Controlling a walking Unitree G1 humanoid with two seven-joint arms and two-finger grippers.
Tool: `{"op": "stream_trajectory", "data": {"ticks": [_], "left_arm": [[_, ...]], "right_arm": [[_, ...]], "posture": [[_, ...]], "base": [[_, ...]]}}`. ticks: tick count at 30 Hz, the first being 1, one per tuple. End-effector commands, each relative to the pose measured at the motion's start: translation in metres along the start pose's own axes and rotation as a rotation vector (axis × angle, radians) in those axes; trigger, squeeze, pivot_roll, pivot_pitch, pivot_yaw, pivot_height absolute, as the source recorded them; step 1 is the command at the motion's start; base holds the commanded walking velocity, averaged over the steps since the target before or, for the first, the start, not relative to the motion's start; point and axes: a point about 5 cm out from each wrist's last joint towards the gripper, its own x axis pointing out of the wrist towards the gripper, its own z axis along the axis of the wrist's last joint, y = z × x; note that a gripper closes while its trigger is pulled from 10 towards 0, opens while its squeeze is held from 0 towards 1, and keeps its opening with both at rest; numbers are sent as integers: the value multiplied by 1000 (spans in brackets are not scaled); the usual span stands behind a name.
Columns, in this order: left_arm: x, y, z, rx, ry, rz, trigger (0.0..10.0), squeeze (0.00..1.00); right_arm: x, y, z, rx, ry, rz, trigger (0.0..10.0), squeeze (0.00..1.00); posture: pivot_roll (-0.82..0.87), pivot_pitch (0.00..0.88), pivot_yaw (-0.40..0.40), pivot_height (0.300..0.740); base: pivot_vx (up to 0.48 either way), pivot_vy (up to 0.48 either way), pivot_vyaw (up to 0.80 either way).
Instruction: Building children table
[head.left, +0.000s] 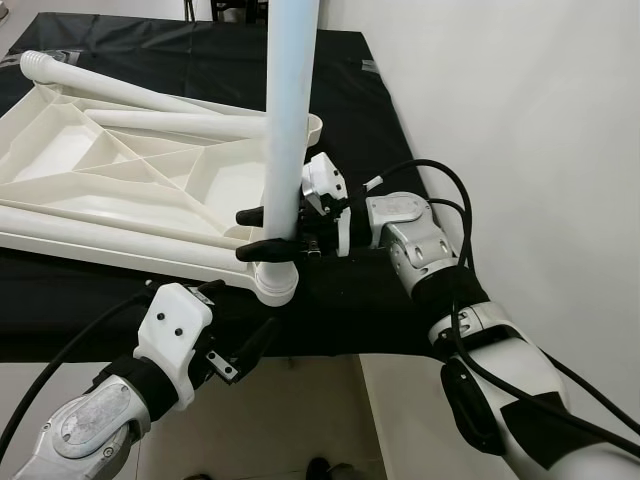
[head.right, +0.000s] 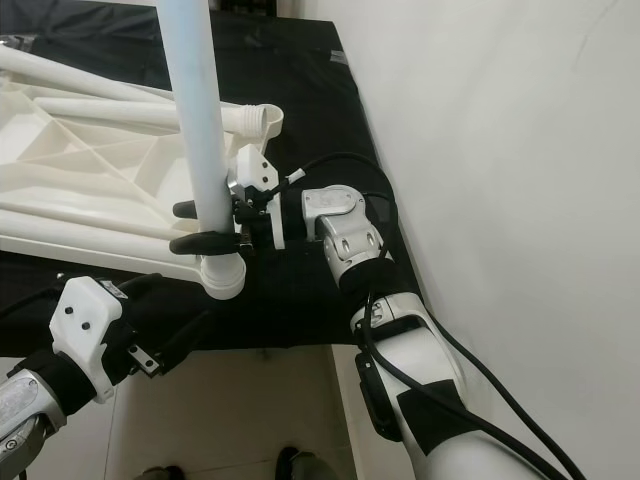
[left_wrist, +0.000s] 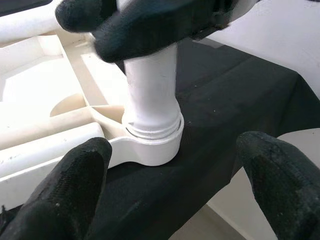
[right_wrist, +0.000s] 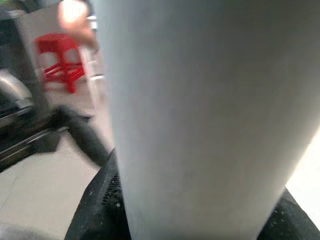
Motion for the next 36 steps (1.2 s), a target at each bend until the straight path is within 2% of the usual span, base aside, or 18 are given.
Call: {"op": "stream_trajectory", "data": {"ticks": [1,2,4,5,6,7,9,12,18,19,22,23,28,30,31,32,35,36], "left_arm": [[-1,-4,-2,-5,14,-9,10000,0],[-1,-4,-2,-6,15,-9,10000,0],[-1,-4,-2,-6,15,-9,10000,0],[-2,-3,-2,-6,16,-9,10000,0],[-3,-3,-2,-6,19,-8,10000,0],[-3,-3,-2,-6,19,-8,10000,0],[-4,-2,-3,-4,24,-9,10000,0],[-3,-2,-3,-8,21,-14,10000,0],[1,-4,-3,-8,15,-25,10000,0],[0,-3,-3,-6,15,-21,10000,0],[0,-2,-3,-3,14,-16,10000,0],[0,-2,-3,-2,14,-14,10000,0],[0,-2,-3,-3,13,-16,10000,0],[1,-2,-3,-4,13,-17,10000,0],[1,-2,-3,-4,13,-16,10000,0],[1,-2,-3,-4,13,-16,10000,0],[1,-2,-3,-2,12,-13,10000,0],[1,-2,-3,-2,12,-13,10000,0]], "right_arm": [[-3,-1,-18,23,69,-128,0,0],[-3,-2,-25,43,93,-229,0,0],[-3,-2,-25,43,93,-229,0,0],[-2,-1,-39,104,112,-418,0,0],[0,13,-58,193,134,-622,0,0],[0,13,-58,193,134,-622,0,0],[-3,42,-76,289,173,-849,0,0],[-2,50,-77,277,193,-859,0,0],[-2,31,-71,245,213,-885,0,0],[-1,29,-69,244,215,-880,10000,0],[2,30,-61,247,192,-868,10000,0],[5,33,-54,247,169,-846,10000,1000],[13,31,-27,231,21,-718,10000,1000],[18,32,-10,163,-62,-543,10000,949],[20,35,-3,131,-88,-415,10000,0],[20,35,-3,131,-88,-415,10000,0],[22,43,1,32,-63,-142,10000,0],[22,43,1,32,-63,-142,10000,0]], "posture": [[168,225,-150,740],[171,228,-147,740],[171,228,-147,740],[173,232,-141,740],[175,243,-136,740],[175,243,-136,740],[170,241,-131,740],[152,231,-126,740],[161,222,-135,740],[162,221,-138,740],[160,221,-140,740],[159,221,-141,740],[151,221,-140,740],[153,220,-140,740],[154,219,-141,740],[154,219,-141,740],[159,214,-145,740],[159,214,-145,740]], "base": [[0,0,0],[0,0,0],[0,0,0],[0,0,0],[0,0,0],[0,0,0],[0,0,0],[0,0,0],[0,0,0],[0,0,0],[0,0,0],[0,0,0],[0,0,0],[0,0,0],[0,0,0],[0,0,0],[0,0,0],[0,0,0]]}}
